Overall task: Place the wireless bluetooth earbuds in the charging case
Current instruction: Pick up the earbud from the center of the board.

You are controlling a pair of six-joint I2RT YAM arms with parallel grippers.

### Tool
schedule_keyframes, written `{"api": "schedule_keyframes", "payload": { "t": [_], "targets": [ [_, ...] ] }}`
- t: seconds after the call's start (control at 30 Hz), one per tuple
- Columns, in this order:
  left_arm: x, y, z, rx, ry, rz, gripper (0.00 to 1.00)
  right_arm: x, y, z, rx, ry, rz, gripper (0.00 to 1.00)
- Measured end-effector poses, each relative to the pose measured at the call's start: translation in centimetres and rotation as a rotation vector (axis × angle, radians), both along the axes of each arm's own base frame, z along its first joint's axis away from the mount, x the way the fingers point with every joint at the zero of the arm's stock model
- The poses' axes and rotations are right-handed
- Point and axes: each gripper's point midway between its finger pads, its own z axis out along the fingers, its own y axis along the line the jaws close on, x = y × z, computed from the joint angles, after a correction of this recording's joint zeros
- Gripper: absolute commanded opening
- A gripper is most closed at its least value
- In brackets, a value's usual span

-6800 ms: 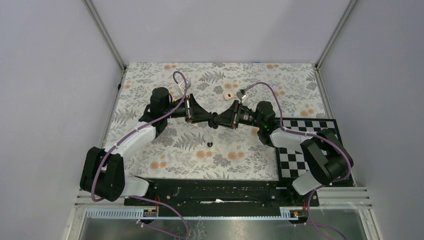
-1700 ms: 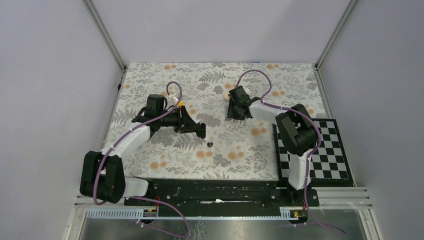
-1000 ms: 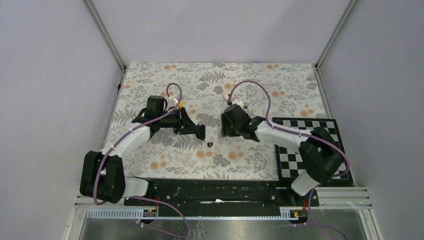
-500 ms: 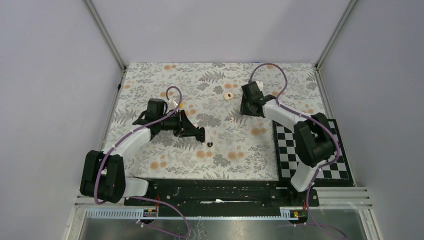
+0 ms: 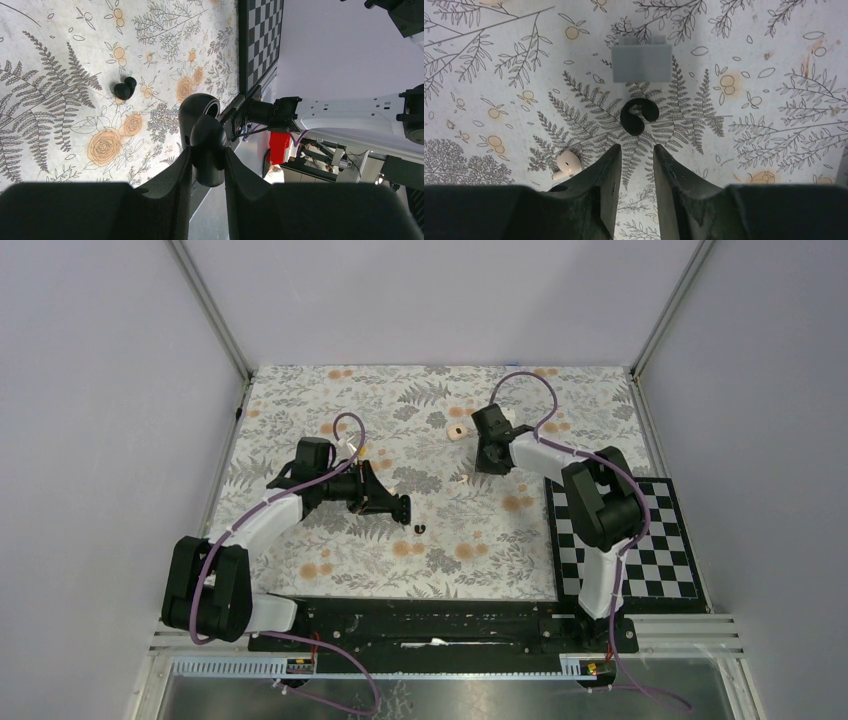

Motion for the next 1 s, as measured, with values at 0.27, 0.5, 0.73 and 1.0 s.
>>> {"api": "schedule_keyframes", "payload": {
  "t": [0.27, 0.5, 0.73, 1.0],
  "targets": [
    [0.0, 0.0, 0.0, 0.002, -0.007, -0.003, 0.00, 0.9, 0.4, -0.6, 0.000, 0.000, -0.010, 0.35],
    [0.0, 0.0, 0.0, 0.002, -0.011, -0.005, 0.00, 2.3, 1.1, -0.9, 0.007, -0.010, -0.020, 0.35],
    [0.4, -0.1, 0.4, -0.004, -0.026, -0.003, 0.00, 2.9, 0.9, -0.9, -0.012, -0.023, -0.027, 0.35],
    [0.6, -0.1, 0.6, -0.010, -0.037, -0.001, 0.00, 3.6, 0.2, -0.9, -0.069, -0.038, -0.031, 0.22]
  ]
}}
